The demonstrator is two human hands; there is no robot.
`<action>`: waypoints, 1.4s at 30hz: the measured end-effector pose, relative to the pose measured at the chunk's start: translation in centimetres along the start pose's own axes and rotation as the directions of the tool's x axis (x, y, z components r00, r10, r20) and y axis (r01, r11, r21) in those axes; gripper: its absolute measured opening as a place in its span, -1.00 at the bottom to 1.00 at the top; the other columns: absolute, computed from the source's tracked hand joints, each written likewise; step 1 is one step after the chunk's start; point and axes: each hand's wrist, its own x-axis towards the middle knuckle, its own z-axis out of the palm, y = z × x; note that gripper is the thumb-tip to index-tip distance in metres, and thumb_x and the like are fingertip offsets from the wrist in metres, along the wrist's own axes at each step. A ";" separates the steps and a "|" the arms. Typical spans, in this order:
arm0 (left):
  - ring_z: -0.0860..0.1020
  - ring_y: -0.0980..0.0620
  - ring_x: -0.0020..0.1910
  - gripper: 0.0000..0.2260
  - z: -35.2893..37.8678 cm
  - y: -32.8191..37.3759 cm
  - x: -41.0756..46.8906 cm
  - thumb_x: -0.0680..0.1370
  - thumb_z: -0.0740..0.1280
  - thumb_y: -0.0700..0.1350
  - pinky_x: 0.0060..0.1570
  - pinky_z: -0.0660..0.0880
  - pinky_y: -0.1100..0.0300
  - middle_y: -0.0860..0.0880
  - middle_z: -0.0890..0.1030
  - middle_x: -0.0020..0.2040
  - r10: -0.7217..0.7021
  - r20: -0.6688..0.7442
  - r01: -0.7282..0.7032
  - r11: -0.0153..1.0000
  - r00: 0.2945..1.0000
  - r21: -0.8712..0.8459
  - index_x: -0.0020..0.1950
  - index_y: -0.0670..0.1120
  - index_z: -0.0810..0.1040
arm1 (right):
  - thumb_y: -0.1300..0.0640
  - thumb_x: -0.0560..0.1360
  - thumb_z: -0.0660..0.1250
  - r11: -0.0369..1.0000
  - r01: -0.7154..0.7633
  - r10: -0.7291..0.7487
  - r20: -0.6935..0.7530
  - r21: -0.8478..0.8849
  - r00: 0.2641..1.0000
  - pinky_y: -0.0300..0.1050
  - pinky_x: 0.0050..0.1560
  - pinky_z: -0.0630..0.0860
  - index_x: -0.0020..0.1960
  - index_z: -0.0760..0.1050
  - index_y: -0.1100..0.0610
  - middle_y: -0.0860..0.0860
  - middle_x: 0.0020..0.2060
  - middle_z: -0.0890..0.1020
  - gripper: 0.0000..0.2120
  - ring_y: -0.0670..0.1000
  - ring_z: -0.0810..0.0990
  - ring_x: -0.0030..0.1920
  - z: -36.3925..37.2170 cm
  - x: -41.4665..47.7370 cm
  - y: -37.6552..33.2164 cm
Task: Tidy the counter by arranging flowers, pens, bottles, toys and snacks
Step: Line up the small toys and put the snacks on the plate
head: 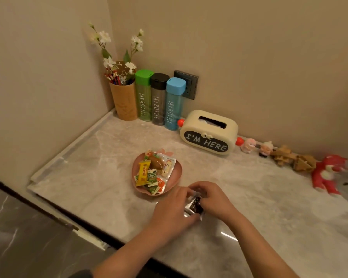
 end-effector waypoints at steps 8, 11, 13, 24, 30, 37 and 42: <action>0.43 0.11 0.07 -0.62 1.5 1.5 -0.5 0.41 0.38 0.10 -0.13 0.25 0.25 0.16 0.46 0.10 -0.021 -0.043 0.024 0.997 0.999 0.076 0.16 0.09 0.36 | 0.12 0.36 0.37 0.892 0.069 0.007 0.166 -0.447 0.986 -0.06 0.06 0.48 0.26 0.49 -0.11 -0.07 0.07 0.44 -0.53 0.00 0.40 0.16 -1.3 -1.3 0.8; 0.43 0.10 0.08 -0.65 1.5 2.1 -0.8 0.44 0.38 -0.01 -0.09 0.31 0.24 0.15 0.46 0.11 -0.013 -0.043 0.016 0.998 0.999 0.068 0.17 0.10 0.36 | 0.02 0.32 0.45 0.876 0.033 0.044 0.146 -0.482 0.988 -0.09 -0.08 0.49 0.17 0.50 -0.09 -0.07 -0.02 0.40 -0.58 0.01 0.49 0.04 -1.7 -1.5 0.5; 0.46 0.12 0.05 -0.65 1.4 2.4 -0.9 0.45 0.38 -0.08 -0.12 0.36 0.24 0.17 0.45 0.12 -0.025 -0.039 0.026 0.999 0.999 0.024 0.17 0.13 0.36 | -0.03 0.28 0.49 0.863 0.007 0.075 0.141 -0.505 0.987 -0.12 -0.18 0.46 0.03 0.47 -0.06 -0.07 -0.07 0.44 -0.63 0.00 0.52 -0.07 -2.0 -1.7 0.3; 0.50 0.31 0.04 -0.64 -3.1 1.3 1.5 0.52 0.29 -0.26 -0.06 0.51 0.36 0.27 0.45 0.10 -0.002 -0.198 -0.050 0.965 0.980 -0.257 0.11 0.21 0.44 | 0.18 0.54 0.17 0.994 -0.106 0.112 0.200 -0.040 0.973 -0.09 -0.31 0.60 -0.07 0.54 0.20 0.16 -0.20 0.68 -0.81 0.05 0.66 -0.36 -1.1 -0.3 -4.0; 0.48 0.30 0.18 -0.59 -5.8 -0.8 3.7 0.55 0.27 -0.21 0.14 0.46 0.35 0.31 0.51 0.17 -0.014 -0.175 -0.035 0.961 0.984 -0.274 0.23 0.27 0.43 | 0.11 0.47 0.26 0.987 -0.106 0.122 -0.137 0.120 0.983 -0.03 -0.30 0.63 0.00 0.47 0.00 -0.04 -0.30 0.67 -0.89 -0.06 0.66 -0.43 0.7 1.4 -6.0; 0.36 0.36 0.29 -0.54 -8.0 -3.2 5.0 0.50 0.24 -0.28 0.18 -0.05 0.69 0.21 0.57 0.20 0.059 -0.208 -0.093 0.983 0.976 -0.161 0.27 0.18 0.48 | 0.04 0.45 0.24 0.969 -0.240 0.246 -0.339 0.060 0.908 0.06 -0.18 0.62 0.13 0.34 -0.05 -0.04 -0.22 0.66 -0.74 0.02 0.65 -0.32 3.3 2.8 -6.7; 0.29 0.27 0.38 -0.56 -9.2 -5.0 5.8 0.53 0.32 -0.19 0.45 0.19 0.02 0.29 0.51 0.23 0.037 -0.158 -0.058 0.990 0.987 -0.128 0.28 0.27 0.43 | 0.04 0.50 0.26 0.953 -0.293 0.298 -0.377 0.072 0.877 0.03 -0.18 0.63 0.17 0.36 -0.03 -0.02 -0.21 0.66 -0.75 0.01 0.65 -0.27 4.7 3.8 -7.1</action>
